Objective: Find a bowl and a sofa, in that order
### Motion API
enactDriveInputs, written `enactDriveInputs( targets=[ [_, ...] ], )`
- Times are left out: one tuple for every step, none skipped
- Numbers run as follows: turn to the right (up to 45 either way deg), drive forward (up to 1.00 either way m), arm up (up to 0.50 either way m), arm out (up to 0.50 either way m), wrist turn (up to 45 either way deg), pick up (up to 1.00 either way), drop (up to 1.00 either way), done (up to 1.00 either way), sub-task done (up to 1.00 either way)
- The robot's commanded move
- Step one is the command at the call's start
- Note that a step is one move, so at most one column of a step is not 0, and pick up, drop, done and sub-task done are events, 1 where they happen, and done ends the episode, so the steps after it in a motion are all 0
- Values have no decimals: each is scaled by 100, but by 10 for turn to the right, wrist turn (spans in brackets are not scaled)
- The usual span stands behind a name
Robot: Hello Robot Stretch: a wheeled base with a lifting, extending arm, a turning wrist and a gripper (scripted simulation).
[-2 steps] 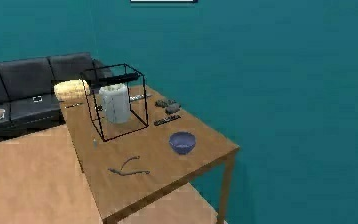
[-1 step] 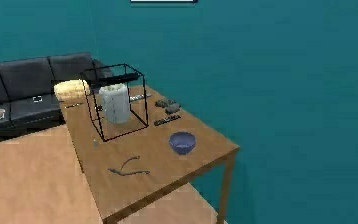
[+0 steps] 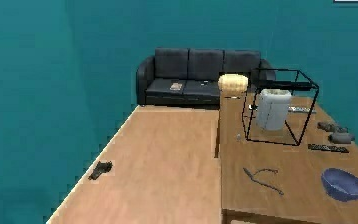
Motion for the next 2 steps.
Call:
enactDriveInputs(
  targets=[
    [-330, 0, 0, 0, 0, 0, 0, 0, 0],
    [0, 60, 0, 0, 0, 0, 0, 0, 0]
  ],
)
